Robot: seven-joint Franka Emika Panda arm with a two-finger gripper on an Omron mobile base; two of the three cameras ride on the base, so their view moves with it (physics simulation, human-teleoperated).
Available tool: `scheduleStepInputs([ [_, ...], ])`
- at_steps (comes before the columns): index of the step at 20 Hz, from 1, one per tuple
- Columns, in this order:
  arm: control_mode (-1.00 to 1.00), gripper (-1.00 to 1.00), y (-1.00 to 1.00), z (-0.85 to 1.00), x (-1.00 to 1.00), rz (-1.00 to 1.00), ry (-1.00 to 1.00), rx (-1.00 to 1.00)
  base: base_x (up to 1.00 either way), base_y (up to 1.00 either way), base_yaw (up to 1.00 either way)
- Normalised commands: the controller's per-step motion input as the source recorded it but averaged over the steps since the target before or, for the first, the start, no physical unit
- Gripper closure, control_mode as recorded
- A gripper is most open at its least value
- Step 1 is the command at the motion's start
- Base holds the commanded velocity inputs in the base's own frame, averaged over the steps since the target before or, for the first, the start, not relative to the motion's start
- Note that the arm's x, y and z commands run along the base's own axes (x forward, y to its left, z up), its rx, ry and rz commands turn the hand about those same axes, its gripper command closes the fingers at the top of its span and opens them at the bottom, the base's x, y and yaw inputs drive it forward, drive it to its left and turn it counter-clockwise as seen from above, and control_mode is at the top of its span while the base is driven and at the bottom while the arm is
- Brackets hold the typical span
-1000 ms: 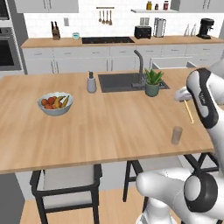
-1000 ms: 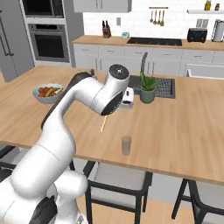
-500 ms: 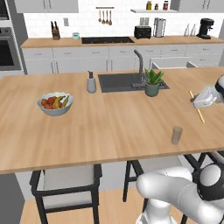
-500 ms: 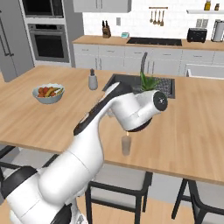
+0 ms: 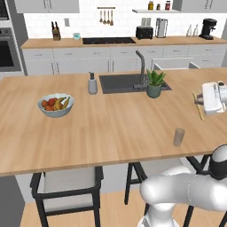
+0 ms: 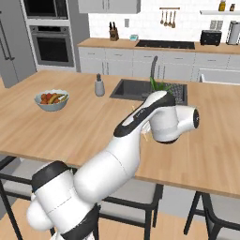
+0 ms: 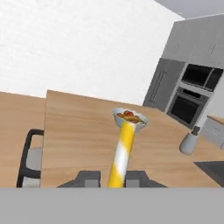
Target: Take a straw from the drawer in front and place it inside the glass cup on the dining counter.
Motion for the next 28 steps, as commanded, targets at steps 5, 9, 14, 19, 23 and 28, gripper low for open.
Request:
scheduleStepInputs([
  [5,-1.0,1.0,0.0,-0.22,0.09,0.31,-0.3,-0.02,0.0,0.0,0.0],
  [9,-1.0,1.0,0.07,-0.17,0.04,0.21,-0.14,0.0,0.0,0.0,0.0],
  [14,-1.0,1.0,0.01,0.0,0.27,0.01,0.13,0.17,0.0,0.0,0.0],
  [19,-1.0,1.0,0.0,-0.1,0.4,0.0,0.4,0.25,0.0,0.0,0.0],
  [23,-1.0,1.0,0.0,-0.51,0.04,0.0,0.27,0.18,0.0,0.0,0.0],
  [28,-1.0,1.0,0.06,-0.59,-0.21,0.0,0.01,0.05,0.0,0.0,0.0],
])
